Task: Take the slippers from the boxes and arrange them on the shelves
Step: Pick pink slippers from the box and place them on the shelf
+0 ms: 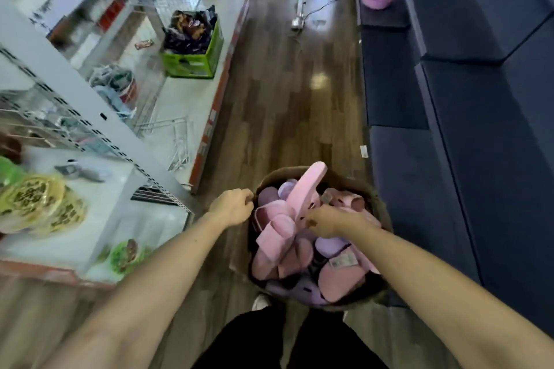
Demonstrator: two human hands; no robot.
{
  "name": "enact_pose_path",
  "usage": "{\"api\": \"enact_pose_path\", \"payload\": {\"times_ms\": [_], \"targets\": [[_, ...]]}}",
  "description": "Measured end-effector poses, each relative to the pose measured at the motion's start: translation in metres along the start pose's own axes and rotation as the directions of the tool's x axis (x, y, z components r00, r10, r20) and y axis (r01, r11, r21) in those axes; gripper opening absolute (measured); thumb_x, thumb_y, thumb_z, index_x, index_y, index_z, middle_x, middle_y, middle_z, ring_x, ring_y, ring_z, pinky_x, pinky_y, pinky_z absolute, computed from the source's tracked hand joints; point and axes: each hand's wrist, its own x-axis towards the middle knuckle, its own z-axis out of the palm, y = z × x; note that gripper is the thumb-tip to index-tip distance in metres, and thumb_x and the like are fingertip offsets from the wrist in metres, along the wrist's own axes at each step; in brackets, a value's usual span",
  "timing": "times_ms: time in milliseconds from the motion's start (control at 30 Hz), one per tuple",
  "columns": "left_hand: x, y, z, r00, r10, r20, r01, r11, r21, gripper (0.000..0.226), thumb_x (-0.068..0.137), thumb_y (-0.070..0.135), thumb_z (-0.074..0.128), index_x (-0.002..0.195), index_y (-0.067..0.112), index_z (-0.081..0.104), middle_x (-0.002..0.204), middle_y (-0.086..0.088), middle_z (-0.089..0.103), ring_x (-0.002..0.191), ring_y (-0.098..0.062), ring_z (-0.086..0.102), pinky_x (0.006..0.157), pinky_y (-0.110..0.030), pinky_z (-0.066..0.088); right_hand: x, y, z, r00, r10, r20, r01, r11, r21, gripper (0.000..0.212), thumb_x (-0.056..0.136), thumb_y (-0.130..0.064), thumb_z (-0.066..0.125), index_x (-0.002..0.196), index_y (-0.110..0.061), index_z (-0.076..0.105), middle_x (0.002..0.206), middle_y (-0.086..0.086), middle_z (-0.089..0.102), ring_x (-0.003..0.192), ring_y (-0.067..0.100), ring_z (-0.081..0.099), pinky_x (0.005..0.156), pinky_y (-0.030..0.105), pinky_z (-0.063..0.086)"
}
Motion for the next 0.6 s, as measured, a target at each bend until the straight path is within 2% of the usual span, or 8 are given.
{"api": "enact_pose_path", "payload": {"times_ms": [67, 133, 200, 267, 433, 500, 600], "targets": [[-0.002, -0.005, 0.01, 1.0, -0.011, -0.002, 0.011, 0.999, -0.048, 0.029, 0.091, 0.024, 0.045, 0.114, 0.015, 0.06, 0.122, -0.01, 0.061, 0.113, -0.03, 0.056, 0.092, -0.035, 0.047, 0.019, -0.002, 0.011, 1.0, -0.022, 0.003, 0.022, 0.999, 0.039, 0.031, 0.095, -0.021, 0.046, 0.122, -0.01, 0.057, 0.128, 0.011, 0.056, 0.119, 0.032, 0.05, 0.1, 0.039, 0.04], [0.003, -0.019, 0.036, 0.999, -0.035, 0.021, 0.036, 0.996, -0.084, 0.028, 0.091, 0.023, 0.045, 0.114, 0.015, 0.06, 0.121, -0.011, 0.062, 0.113, -0.03, 0.057, 0.091, -0.033, 0.047, 0.042, -0.001, 0.022, 1.0, -0.02, 0.016, 0.019, 0.997, 0.071, 0.027, 0.095, -0.021, 0.046, 0.114, -0.008, 0.061, 0.12, 0.013, 0.06, 0.111, 0.031, 0.055, 0.09, 0.036, 0.044], [0.006, -0.029, 0.064, 0.992, -0.101, 0.071, 0.112, 0.98, -0.167, 0.031, 0.091, 0.02, 0.046, 0.118, 0.016, 0.06, 0.122, -0.011, 0.062, 0.115, -0.028, 0.056, 0.093, -0.031, 0.046, 0.066, 0.0, 0.032, 1.0, -0.025, 0.016, 0.024, 0.998, 0.055, 0.026, 0.095, -0.02, 0.045, 0.108, -0.005, 0.062, 0.114, 0.015, 0.062, 0.105, 0.03, 0.057, 0.077, 0.031, 0.039], [0.007, -0.038, 0.088, 0.981, -0.149, 0.125, 0.176, 0.954, -0.244, 0.032, 0.09, 0.018, 0.046, 0.118, 0.015, 0.06, 0.122, -0.012, 0.063, 0.114, -0.028, 0.057, 0.093, -0.032, 0.046, 0.093, -0.001, 0.04, 1.0, -0.019, 0.002, 0.018, 0.998, 0.06, 0.026, 0.095, -0.017, 0.043, 0.103, -0.002, 0.062, 0.11, 0.018, 0.063, 0.101, 0.031, 0.057, 0.072, 0.03, 0.034], [0.024, -0.057, 0.146, 0.926, -0.287, 0.246, 0.366, 0.842, -0.396, 0.049, 0.084, 0.038, 0.038, 0.114, 0.008, 0.062, 0.123, -0.014, 0.061, 0.114, -0.029, 0.056, 0.089, -0.029, 0.042, 0.16, -0.012, 0.062, 0.998, -0.061, -0.01, 0.061, 0.998, 0.021, 0.031, 0.095, -0.017, 0.041, 0.112, -0.001, 0.06, 0.119, 0.018, 0.06, 0.11, 0.031, 0.054, 0.089, 0.034, 0.041], [0.037, -0.062, 0.167, 0.89, -0.356, 0.285, 0.451, 0.783, -0.428, 0.039, 0.095, 0.032, 0.04, 0.116, 0.006, 0.061, 0.126, -0.014, 0.059, 0.117, -0.029, 0.054, 0.091, -0.029, 0.04, 0.184, -0.018, 0.073, 0.996, -0.083, 0.026, 0.083, 0.997, 0.007, 0.032, 0.097, -0.016, 0.038, 0.116, -0.002, 0.058, 0.123, 0.017, 0.058, 0.114, 0.031, 0.052, 0.09, 0.032, 0.038], [0.059, -0.069, 0.198, 0.851, -0.426, 0.307, 0.525, 0.704, -0.478, 0.039, 0.097, 0.035, 0.04, 0.115, 0.006, 0.06, 0.124, -0.014, 0.06, 0.117, -0.029, 0.054, 0.09, -0.028, 0.04, 0.217, -0.023, 0.088, 0.993, -0.093, 0.065, 0.093, 0.996, 0.008, 0.033, 0.097, -0.014, 0.036, 0.123, -0.002, 0.053, 0.128, 0.016, 0.055, 0.117, 0.029, 0.049, 0.092, 0.03, 0.035]]}}
